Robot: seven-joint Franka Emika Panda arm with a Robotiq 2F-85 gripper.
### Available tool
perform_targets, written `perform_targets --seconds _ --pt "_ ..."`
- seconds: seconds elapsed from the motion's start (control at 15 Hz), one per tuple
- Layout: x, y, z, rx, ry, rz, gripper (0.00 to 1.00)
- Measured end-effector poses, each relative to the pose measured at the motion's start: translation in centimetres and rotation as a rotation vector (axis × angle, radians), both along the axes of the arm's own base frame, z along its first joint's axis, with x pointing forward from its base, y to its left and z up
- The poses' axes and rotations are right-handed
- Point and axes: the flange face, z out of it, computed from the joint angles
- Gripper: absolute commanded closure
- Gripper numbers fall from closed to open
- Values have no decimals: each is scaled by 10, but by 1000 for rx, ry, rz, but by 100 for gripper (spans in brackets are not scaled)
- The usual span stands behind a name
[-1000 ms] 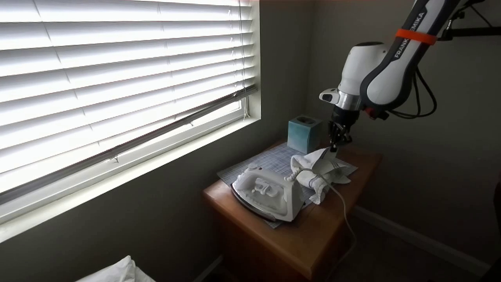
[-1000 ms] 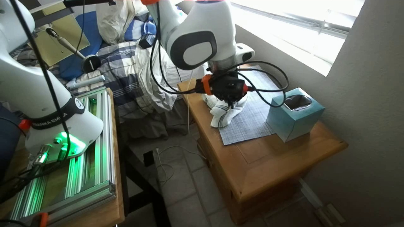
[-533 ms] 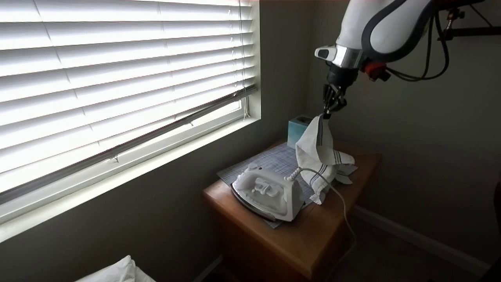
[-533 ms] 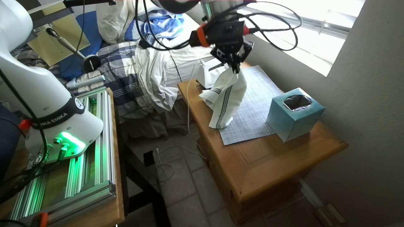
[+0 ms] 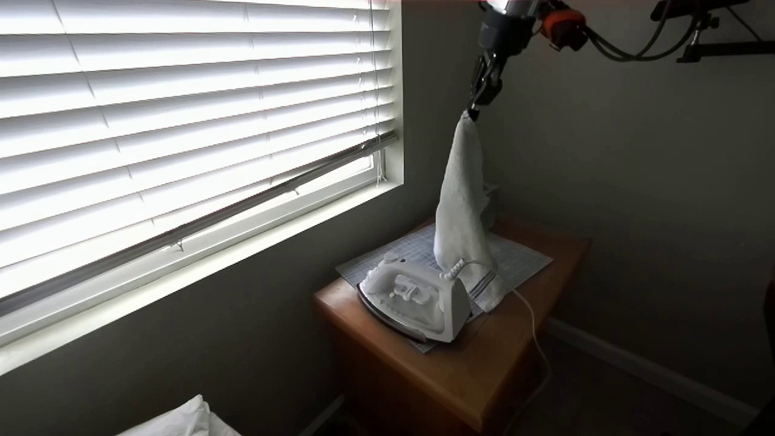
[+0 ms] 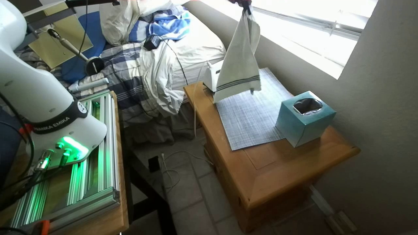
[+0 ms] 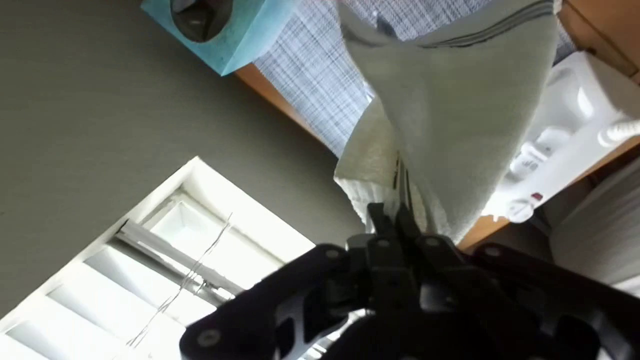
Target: Partially unfold the towel
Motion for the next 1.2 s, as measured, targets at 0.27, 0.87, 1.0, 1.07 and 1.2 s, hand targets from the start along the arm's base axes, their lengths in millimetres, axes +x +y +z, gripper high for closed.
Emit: perform_targets --seconds 0.27,0.87,1.0,1.07,1.2 --pt "5 3 18 5 -21 -21 96" --pt "14 10 19 7 -34 -14 99" --pt "26 19 23 10 -63 -9 99" --pt "34 23 25 11 -84 -9 99" --pt "50 28 28 4 -135 -16 99"
